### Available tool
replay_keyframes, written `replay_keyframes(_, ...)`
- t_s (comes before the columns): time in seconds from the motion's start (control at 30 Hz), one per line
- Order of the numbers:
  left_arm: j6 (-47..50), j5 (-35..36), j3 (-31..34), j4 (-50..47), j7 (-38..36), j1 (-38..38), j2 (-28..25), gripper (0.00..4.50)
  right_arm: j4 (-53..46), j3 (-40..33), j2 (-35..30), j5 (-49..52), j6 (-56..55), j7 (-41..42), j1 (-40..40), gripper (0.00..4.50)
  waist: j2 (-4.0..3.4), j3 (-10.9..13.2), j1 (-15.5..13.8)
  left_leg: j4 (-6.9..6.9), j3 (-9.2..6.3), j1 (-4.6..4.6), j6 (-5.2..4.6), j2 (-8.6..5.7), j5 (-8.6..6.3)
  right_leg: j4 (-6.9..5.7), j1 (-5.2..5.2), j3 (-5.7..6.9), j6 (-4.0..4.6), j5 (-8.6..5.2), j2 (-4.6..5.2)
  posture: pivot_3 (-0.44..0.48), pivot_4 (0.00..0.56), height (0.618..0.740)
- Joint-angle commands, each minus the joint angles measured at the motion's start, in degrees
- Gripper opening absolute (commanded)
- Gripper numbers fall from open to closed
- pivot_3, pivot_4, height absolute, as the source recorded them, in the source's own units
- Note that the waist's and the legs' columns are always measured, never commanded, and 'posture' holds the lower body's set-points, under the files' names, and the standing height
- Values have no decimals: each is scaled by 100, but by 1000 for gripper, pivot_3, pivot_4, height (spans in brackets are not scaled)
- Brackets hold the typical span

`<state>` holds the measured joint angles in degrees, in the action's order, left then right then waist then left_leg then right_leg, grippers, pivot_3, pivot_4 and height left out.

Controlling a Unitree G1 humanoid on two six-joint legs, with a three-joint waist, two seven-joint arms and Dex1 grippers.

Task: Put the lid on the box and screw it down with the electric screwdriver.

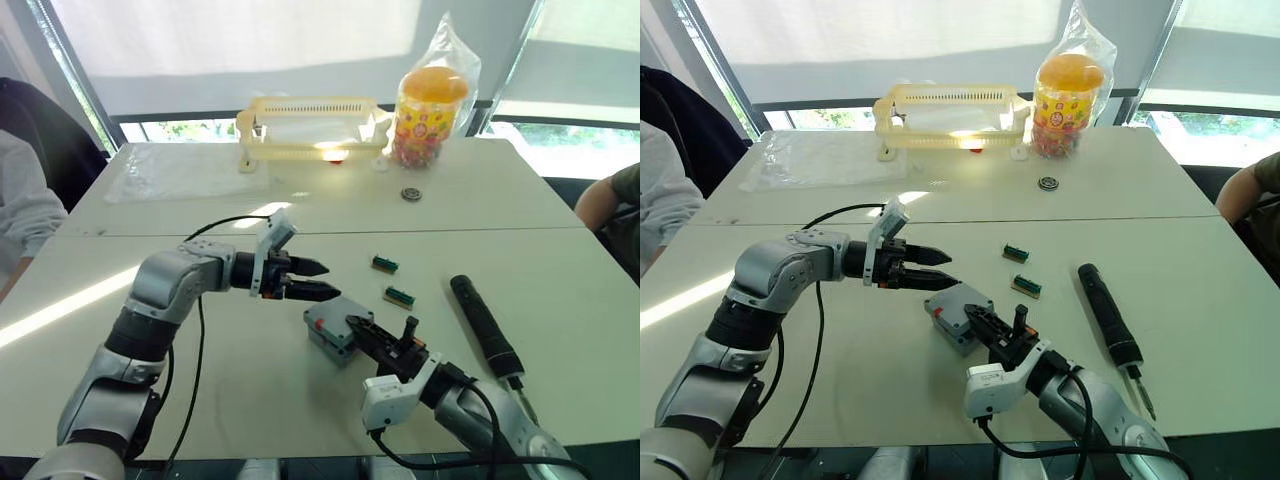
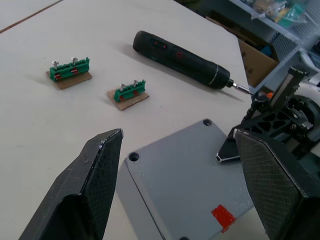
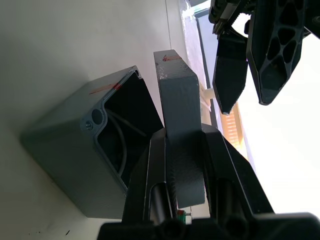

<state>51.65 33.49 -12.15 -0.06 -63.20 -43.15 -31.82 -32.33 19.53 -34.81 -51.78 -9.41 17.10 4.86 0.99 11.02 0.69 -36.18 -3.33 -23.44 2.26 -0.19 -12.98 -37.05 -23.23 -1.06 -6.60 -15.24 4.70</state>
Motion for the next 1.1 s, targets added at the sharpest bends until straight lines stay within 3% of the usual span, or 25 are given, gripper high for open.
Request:
replay_keyframes(0.03,-315,-205,-145,-109,-220,55,-105,3636,-87,-121,58,-66,-142,-73,79,178,0,0,2,0,0,0,0,0,0,0,1,0,0,0,0,0,150,740)
replay_keyframes(0.5,-820,-641,-397,1,-427,175,35,3636,-7,-220,153,-350,-321,-165,285,178,0,-1,4,-1,0,2,0,0,0,-1,2,0,0,0,0,0,150,740)
replay_keyframes(0.73,-1589,-1350,-865,129,-491,313,16,3636,55,-214,183,-394,-397,-144,304,178,1,-12,2,-2,0,7,-1,0,0,-2,8,0,1,0,0,0,150,740)
replay_keyframes(1.07,-1911,-1674,-1002,206,-450,392,77,3636,116,-253,196,-308,-463,-125,326,178,2,-24,2,-2,-1,17,-1,0,0,-2,22,1,5,-3,0,0,150,740)
replay_keyframes(1.1,-1992,-1765,-1060,216,-438,412,74,3667,123,-278,216,-264,-450,-142,346,678,3,-25,1,-2,-1,18,-1,0,0,-2,23,1,5,-3,0,0,150,740)
